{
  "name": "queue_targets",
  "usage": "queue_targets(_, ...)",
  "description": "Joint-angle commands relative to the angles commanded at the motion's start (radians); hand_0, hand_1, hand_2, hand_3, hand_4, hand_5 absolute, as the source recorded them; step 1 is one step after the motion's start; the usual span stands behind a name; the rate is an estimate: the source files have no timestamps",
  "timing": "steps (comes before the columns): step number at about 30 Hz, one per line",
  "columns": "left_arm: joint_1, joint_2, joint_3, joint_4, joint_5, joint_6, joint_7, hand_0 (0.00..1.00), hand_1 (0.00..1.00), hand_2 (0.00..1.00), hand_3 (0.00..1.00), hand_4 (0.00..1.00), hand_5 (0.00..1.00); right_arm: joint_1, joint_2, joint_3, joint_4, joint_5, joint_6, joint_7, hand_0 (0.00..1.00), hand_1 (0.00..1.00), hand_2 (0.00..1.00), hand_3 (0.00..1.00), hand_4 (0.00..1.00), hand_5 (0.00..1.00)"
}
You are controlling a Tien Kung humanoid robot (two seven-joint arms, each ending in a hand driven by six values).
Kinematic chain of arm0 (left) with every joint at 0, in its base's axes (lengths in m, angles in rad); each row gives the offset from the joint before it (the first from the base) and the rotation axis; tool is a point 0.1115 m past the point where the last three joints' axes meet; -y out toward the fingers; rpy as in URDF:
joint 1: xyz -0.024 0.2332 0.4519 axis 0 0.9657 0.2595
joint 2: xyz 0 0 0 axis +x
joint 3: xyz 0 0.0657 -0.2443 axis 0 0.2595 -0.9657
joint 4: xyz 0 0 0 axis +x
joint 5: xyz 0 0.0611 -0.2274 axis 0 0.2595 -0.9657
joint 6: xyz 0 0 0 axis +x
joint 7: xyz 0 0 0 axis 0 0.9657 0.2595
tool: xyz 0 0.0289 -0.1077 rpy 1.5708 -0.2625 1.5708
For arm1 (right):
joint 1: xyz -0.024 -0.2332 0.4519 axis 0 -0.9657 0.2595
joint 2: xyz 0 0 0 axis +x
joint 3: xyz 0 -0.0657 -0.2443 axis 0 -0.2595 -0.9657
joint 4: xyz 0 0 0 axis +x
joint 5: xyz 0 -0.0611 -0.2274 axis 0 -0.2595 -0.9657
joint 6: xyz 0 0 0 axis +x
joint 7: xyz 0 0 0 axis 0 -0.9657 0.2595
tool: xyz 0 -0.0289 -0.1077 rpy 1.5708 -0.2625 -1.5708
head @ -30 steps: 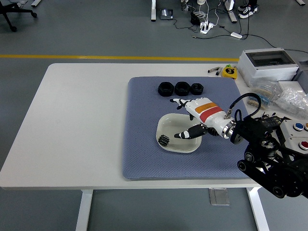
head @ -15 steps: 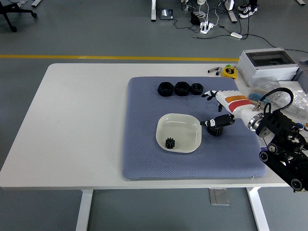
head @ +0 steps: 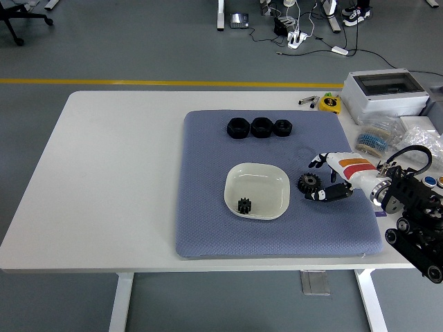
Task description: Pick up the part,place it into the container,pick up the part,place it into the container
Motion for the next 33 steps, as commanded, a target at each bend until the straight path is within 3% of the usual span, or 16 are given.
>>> queue_targets(10,-0.004,0.0,0.004,-0.001,-0.001,-0.002,-0.002,0.693,0.699,0.733,0.644,0.665,0.662,0.025,0.044,-0.017,-0.087,0.054,-0.017,0.003,0.177,0.347,0.649,0.657,0.967,0.451)
queue_targets(18,-0.006,0.0,0.008,-0.002,-0.008,-0.002,-0.003,0.692,0.699,0.733,0.644,0.664,0.661,0.029,0.055,-0.035,-0.123,0.083,-0.021,0.006,0.172,0.346,0.643,0.642,0.956,0.455)
queue_targets(19,-0.007,0.001,0.009,-0.002,-0.008,-0.002,-0.003,0.693,0.699,0.733,0.644,0.664,0.663,0.029,0.056,-0.038,-0.125,0.087,-0.023,0.007,0.165,0.338,0.572,0.605,0.936,0.456)
queue_targets(24,-0.007,0.001,0.009,-0.002,-0.006,-0.003,-0.002,0.693,0.699,0.733,0.644,0.664,0.663,0.026,0.061,-0.043,-0.128,0.106,-0.034,0.013,0.165,0.338,0.572,0.605,0.936,0.456)
queue_targets(25,-0.007,0.001,0.009,-0.002,-0.006,-0.003,-0.003,0.693,0.699,0.733,0.644,0.664,0.664,0.026,0.062,-0.044,-0.128,0.11,-0.037,0.015,0.121,0.288,0.459,0.544,0.886,0.468)
queue_targets(30,-0.008,0.001,0.009,-0.003,-0.005,-0.004,-0.003,0.693,0.699,0.733,0.644,0.664,0.664,0.024,0.066,-0.053,-0.125,0.121,-0.053,0.022,0.121,0.288,0.459,0.544,0.886,0.468)
queue_targets(31,-0.008,0.001,0.009,-0.003,-0.005,-0.004,-0.003,0.693,0.699,0.733,0.644,0.664,0.662,0.023,0.066,-0.055,-0.124,0.121,-0.056,0.023,0.041,0.183,0.305,0.494,0.688,0.461)
queue_targets(33,-0.009,0.001,0.009,-0.003,-0.006,-0.003,-0.003,0.693,0.699,0.733,0.644,0.664,0.662,0.023,0.067,-0.057,-0.123,0.117,-0.063,0.023,0.041,0.183,0.305,0.494,0.688,0.461)
